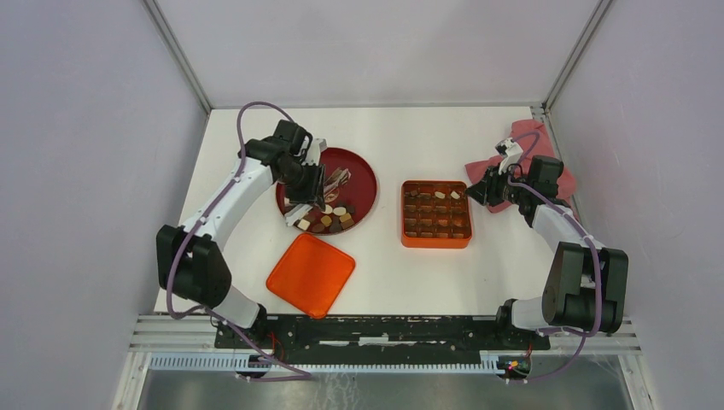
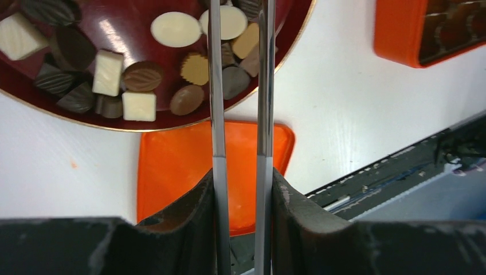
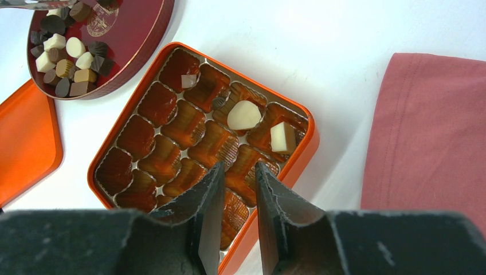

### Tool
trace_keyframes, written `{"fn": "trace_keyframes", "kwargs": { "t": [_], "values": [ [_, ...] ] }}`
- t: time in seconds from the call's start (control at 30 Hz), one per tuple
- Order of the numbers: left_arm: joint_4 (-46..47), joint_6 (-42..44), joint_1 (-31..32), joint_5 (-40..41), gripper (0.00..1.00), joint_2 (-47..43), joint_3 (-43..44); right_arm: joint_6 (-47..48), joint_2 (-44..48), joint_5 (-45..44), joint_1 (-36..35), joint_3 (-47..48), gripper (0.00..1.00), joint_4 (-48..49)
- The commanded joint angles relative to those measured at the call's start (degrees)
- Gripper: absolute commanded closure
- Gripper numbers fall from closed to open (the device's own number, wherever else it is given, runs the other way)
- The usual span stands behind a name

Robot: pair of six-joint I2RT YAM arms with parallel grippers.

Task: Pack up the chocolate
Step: Place the fake chocolate in the packing box.

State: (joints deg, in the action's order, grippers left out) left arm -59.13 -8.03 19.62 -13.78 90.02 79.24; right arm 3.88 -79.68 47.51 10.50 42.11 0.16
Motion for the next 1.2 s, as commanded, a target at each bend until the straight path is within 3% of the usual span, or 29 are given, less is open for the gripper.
{"fn": "trace_keyframes", "kwargs": {
  "t": [0.0,0.17,0.3,0.63,1.17],
  "values": [
    [6.35,-3.41,-0.17,-12.62,0.98,-5.58,-1.98,0.25,1.52,0.22,-0.13,0.08,0.68,1.68],
    [11.61,-5.59,0.70,-20.39,0.98,-8.39,-5.21,0.10,1.43,0.22,-0.15,-0.01,0.68,1.82],
    [13.63,-7.28,4.60,-21.10,0.98,-8.76,-5.54,0.08,1.41,0.22,-0.13,-0.23,0.68,2.16],
    [15.11,-11.53,18.20,-9.63,0.98,-0.40,1.07,0.08,1.15,0.22,-0.17,-0.18,0.68,2.21],
    [4.03,-11.52,27.17,6.37,0.98,11.05,15.41,0.12,1.10,0.22,-0.15,-0.18,0.68,2.14]
  ]
}}
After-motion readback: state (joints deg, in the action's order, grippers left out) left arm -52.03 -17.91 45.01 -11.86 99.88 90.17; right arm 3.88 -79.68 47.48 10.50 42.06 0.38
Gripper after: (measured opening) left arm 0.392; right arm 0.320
